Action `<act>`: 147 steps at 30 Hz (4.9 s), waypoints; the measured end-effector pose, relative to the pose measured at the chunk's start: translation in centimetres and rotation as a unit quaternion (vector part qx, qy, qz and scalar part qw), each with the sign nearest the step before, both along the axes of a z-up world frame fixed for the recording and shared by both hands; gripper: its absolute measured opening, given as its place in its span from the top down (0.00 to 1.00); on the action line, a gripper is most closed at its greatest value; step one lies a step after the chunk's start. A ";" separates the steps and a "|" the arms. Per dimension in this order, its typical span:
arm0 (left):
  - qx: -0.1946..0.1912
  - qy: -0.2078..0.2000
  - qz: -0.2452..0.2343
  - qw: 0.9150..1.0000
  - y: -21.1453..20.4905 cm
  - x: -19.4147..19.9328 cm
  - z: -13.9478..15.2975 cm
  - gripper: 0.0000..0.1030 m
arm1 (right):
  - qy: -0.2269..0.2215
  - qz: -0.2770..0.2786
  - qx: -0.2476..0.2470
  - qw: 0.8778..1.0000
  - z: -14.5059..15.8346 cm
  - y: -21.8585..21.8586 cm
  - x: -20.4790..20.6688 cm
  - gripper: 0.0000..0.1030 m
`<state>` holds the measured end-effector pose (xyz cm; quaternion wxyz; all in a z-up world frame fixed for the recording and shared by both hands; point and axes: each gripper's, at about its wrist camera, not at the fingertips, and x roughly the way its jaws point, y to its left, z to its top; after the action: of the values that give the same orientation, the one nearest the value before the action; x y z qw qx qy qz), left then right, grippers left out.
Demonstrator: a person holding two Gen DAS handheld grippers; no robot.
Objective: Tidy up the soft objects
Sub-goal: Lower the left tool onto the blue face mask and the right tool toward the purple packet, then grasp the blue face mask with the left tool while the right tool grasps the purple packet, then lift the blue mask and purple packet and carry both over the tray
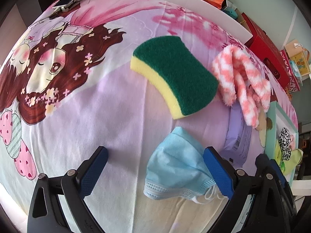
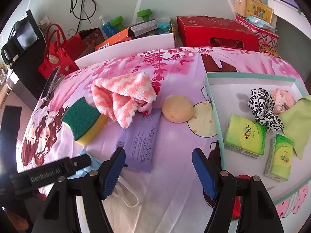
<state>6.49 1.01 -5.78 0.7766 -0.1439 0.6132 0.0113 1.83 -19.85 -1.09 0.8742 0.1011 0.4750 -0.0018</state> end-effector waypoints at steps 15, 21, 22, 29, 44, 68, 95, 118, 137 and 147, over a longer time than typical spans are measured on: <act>0.030 -0.002 -0.048 0.998 -3.0 -0.8 -0.8 0.07 | -0.009 -0.032 0.028 0.999 -0.1 -1.7 0.1 0.28; 0.055 -0.003 -0.074 0.996 -5.9 -1.5 -1.4 0.07 | -0.013 -0.030 0.032 0.999 0.0 -1.3 0.6 0.28; 0.055 -0.003 -0.078 0.995 -6.2 -1.5 -1.4 0.07 | -0.012 -0.030 0.033 0.999 -0.1 -1.2 0.7 0.27; 0.064 -0.005 -0.099 0.993 -8.4 -2.5 -1.4 0.07 | -0.011 -0.032 0.036 0.999 -0.3 -1.3 0.9 0.27; 0.042 -0.018 -0.077 0.996 -7.9 -2.1 -0.9 0.30 | -0.012 -0.028 0.042 0.999 -0.6 -1.0 1.4 0.27; -0.055 -0.044 0.035 0.997 0.9 -1.8 1.3 0.68 | 0.004 0.010 0.019 1.000 -2.3 2.4 3.6 0.28; -0.069 -0.074 0.090 0.991 3.8 -1.9 2.9 0.69 | 0.023 0.032 -0.042 0.998 -3.5 4.4 3.9 0.52; -0.079 -0.135 0.084 0.984 3.3 -2.7 6.7 0.69 | -0.015 0.002 -0.003 1.000 2.0 0.9 -0.7 0.54; -0.055 -0.200 0.017 0.978 -0.9 -2.9 9.3 0.69 | -0.055 -0.069 -0.004 0.996 4.2 -3.3 -2.2 0.54; -0.048 -0.209 -0.073 0.974 -7.6 -2.7 8.9 0.69 | -0.048 -0.180 -0.003 0.983 3.9 -10.9 -4.1 0.54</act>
<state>3.82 -6.57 3.13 0.8786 -0.1353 0.4457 -0.1056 -2.27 -30.72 2.79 0.8816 0.1821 0.4067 -0.1558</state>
